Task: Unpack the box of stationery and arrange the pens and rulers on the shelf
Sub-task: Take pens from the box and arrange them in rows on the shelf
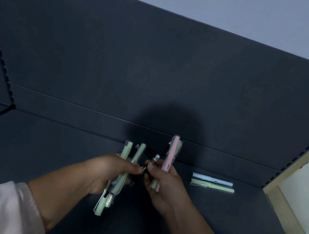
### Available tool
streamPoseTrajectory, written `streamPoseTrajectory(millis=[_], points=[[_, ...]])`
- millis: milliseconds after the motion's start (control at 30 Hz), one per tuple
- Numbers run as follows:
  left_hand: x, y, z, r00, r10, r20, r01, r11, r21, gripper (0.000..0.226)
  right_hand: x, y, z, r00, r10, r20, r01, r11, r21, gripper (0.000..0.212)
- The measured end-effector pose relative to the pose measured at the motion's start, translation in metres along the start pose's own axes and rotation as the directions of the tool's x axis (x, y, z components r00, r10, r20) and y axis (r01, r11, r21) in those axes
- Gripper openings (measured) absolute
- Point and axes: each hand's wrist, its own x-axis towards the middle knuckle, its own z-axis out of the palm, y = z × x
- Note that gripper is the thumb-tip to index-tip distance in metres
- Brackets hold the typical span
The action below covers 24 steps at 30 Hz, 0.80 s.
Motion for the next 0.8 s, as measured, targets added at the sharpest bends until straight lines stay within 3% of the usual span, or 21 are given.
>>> streamPoseTrajectory(millis=[100, 200, 333, 400, 500, 600, 700, 800], points=[[0.003, 0.000, -0.003, 0.998, 0.058, -0.022, -0.056, 0.994, 0.089, 0.016, -0.001, 0.001, -0.006, 1.000, -0.015, -0.008, 0.015, 0.998, -0.067, 0.019], [0.013, -0.002, -0.012, 0.983, 0.142, -0.118, -0.094, 0.935, 0.341, 0.019, -0.002, -0.003, -0.020, 0.993, -0.097, -0.072, 0.070, 0.947, -0.313, 0.014], [0.025, -0.008, -0.020, 0.974, 0.198, -0.115, -0.085, 0.779, 0.621, 0.020, -0.002, -0.009, -0.049, 0.970, -0.231, -0.082, 0.140, 0.797, -0.587, 0.015], [0.028, -0.009, -0.019, 0.970, 0.216, -0.115, -0.081, 0.726, 0.683, 0.019, -0.004, -0.010, -0.061, 0.954, -0.298, -0.043, 0.175, 0.665, -0.726, 0.019], [0.031, -0.009, -0.013, 0.956, 0.269, -0.120, -0.123, 0.736, 0.666, 0.016, -0.004, -0.015, -0.078, 0.923, -0.383, 0.036, 0.202, 0.401, -0.894, 0.023], [0.033, -0.004, -0.005, 0.948, 0.288, -0.137, -0.170, 0.820, 0.547, 0.019, -0.007, -0.027, -0.100, 0.914, -0.381, 0.136, 0.216, 0.176, -0.960, 0.019], [0.030, 0.004, 0.005, 0.945, 0.294, -0.146, -0.201, 0.869, 0.452, 0.013, -0.013, -0.042, -0.120, 0.930, -0.312, 0.193, 0.263, 0.199, -0.944, 0.007], [0.027, 0.009, 0.015, 0.956, 0.258, -0.142, -0.201, 0.923, 0.327, 0.014, -0.018, -0.060, -0.136, 0.954, -0.222, 0.202, 0.248, 0.202, -0.947, 0.014]])
